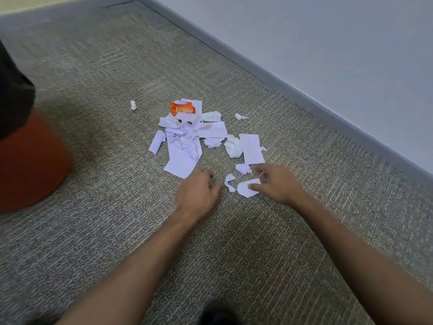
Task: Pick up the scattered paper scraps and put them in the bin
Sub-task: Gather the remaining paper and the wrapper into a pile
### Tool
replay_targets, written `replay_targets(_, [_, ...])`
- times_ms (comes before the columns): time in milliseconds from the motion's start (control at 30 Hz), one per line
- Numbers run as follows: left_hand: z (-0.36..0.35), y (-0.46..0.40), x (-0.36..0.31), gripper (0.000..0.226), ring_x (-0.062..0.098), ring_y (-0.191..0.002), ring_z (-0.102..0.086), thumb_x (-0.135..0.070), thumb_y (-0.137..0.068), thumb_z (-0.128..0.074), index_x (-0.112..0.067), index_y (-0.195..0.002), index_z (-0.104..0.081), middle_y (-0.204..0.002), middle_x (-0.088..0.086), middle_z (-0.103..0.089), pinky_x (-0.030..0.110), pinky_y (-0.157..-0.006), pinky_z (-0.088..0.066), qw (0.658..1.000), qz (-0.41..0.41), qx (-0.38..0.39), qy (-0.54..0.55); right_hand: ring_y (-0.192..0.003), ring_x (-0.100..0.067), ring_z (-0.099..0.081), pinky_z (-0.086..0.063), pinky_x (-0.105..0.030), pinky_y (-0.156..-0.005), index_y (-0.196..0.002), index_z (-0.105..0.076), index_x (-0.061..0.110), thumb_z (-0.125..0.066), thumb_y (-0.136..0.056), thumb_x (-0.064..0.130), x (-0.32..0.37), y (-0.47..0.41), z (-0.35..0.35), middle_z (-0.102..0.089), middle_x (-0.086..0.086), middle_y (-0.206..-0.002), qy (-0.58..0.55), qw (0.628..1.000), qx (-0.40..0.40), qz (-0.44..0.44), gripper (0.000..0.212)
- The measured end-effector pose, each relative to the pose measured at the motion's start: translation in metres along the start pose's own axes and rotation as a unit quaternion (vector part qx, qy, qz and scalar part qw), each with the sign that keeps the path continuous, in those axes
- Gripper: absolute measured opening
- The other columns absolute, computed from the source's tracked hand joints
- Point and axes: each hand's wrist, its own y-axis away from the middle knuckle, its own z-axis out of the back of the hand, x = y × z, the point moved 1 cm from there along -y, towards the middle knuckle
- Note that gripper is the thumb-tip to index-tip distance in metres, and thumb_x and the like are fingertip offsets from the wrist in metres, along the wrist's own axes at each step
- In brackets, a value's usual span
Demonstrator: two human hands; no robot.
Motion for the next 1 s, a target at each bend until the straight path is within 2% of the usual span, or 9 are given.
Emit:
replay_targets(100, [-0.027,-0.011,-0.012,0.037,0.025,-0.095,-0.057,-0.050,-0.095,-0.052,-0.015,-0.100,-0.057,-0.104,0.005,-0.059,0.038,-0.074,-0.044,0.999,0.021,0.022,-0.013,-0.105,-0.021,-0.060,-0.049,-0.034,-0.088,-0.129,-0.058,0.023,-0.071,-0.080,0.044,-0.005,0.001,-0.020,-0.065,0.002,-0.119,0.015,1.000,0.015,0.011,0.055])
replay_targets(200, [-0.045,-0.021,-0.021,0.034,0.026,-0.105,-0.056,-0.044,-0.096,-0.053,-0.013,-0.110,-0.059,-0.111,0.006,-0.059,0.040,-0.081,-0.047,0.999,0.007,0.019,-0.027,-0.098,-0.018,-0.059,-0.043,-0.030,-0.077,-0.115,-0.063,0.025,-0.072,-0.081,0.037,-0.008,-0.003,-0.031,-0.062,0.005,-0.104,-0.005,1.000,0.009,0.024,0.037])
replay_targets(333, [-0.050,-0.031,-0.023,0.022,0.028,-0.103,-0.058,-0.031,-0.096,-0.055,-0.013,-0.103,-0.065,-0.108,0.006,-0.062,0.039,-0.078,-0.047,1.000,0.007,0.017,-0.021,-0.089,-0.014,-0.053,-0.042,-0.031,-0.074,-0.099,-0.065,0.026,-0.073,-0.081,0.032,-0.012,-0.008,-0.036,-0.053,0.008,-0.095,-0.032,0.999,0.011,0.019,0.021])
replay_targets(467, [-0.039,-0.033,-0.010,0.023,0.026,-0.101,-0.058,-0.033,-0.095,-0.056,-0.014,-0.098,-0.069,-0.106,0.005,-0.062,0.037,-0.078,-0.046,1.000,0.021,-0.014,0.004,-0.106,-0.018,-0.052,-0.043,-0.032,-0.086,-0.093,-0.068,0.023,-0.075,-0.080,0.026,-0.017,-0.015,-0.034,-0.050,0.003,-0.106,-0.087,0.995,0.018,0.039,0.015])
replay_targets(600, [-0.021,-0.039,0.017,0.030,0.024,-0.121,-0.044,-0.039,-0.091,-0.063,-0.017,-0.111,-0.071,-0.128,0.006,-0.053,0.043,-0.099,-0.040,0.995,0.082,-0.053,0.015,-0.122,-0.017,-0.046,-0.039,-0.036,-0.100,-0.092,-0.068,0.024,-0.075,-0.080,0.028,-0.013,-0.026,-0.027,-0.049,0.003,-0.133,-0.130,0.990,-0.019,0.056,0.014])
replay_targets(733, [-0.003,-0.050,0.050,0.036,0.027,-0.139,-0.027,-0.040,-0.085,-0.071,-0.018,-0.113,-0.071,-0.148,0.010,-0.038,0.050,-0.108,-0.030,0.980,0.187,-0.069,0.023,-0.121,-0.020,-0.052,-0.043,-0.038,-0.099,-0.095,-0.068,0.025,-0.072,-0.082,0.030,-0.008,-0.039,-0.029,-0.048,0.005,-0.143,-0.098,0.994,-0.016,0.053,0.014])
replay_targets(800, [0.003,-0.054,0.064,0.035,0.030,-0.137,-0.030,-0.037,-0.084,-0.073,-0.017,-0.113,-0.072,-0.146,0.012,-0.041,0.051,-0.108,-0.033,0.968,0.236,-0.068,0.051,-0.112,-0.019,-0.058,-0.047,-0.039,-0.093,-0.092,-0.067,0.027,-0.071,-0.082,0.030,-0.004,-0.044,-0.031,-0.053,0.008,-0.138,-0.101,0.994,-0.014,0.051,0.011])
replay_targets(900, [0.008,-0.058,0.074,0.032,0.034,-0.130,-0.037,-0.029,-0.082,-0.075,-0.015,-0.110,-0.072,-0.141,0.015,-0.045,0.048,-0.107,-0.037,0.957,0.268,-0.075,0.085,-0.087,-0.015,-0.057,-0.050,-0.040,-0.083,-0.089,-0.065,0.028,-0.071,-0.081,0.030,0.000,-0.048,-0.034,-0.062,0.007,-0.111,-0.104,0.993,-0.027,0.045,0.010])
replay_targets(1000, [0.008,-0.060,0.077,0.029,0.035,-0.126,-0.039,-0.017,-0.083,-0.074,-0.009,-0.110,-0.072,-0.138,0.018,-0.042,0.042,-0.108,-0.036,0.952,0.275,-0.074,0.116,-0.085,-0.017,-0.058,-0.051,-0.040,-0.082,-0.089,-0.068,0.024,-0.075,-0.079,0.026,0.003,-0.049,-0.035,-0.066,0.003,-0.101,-0.140,0.989,-0.035,0.030,0.012])
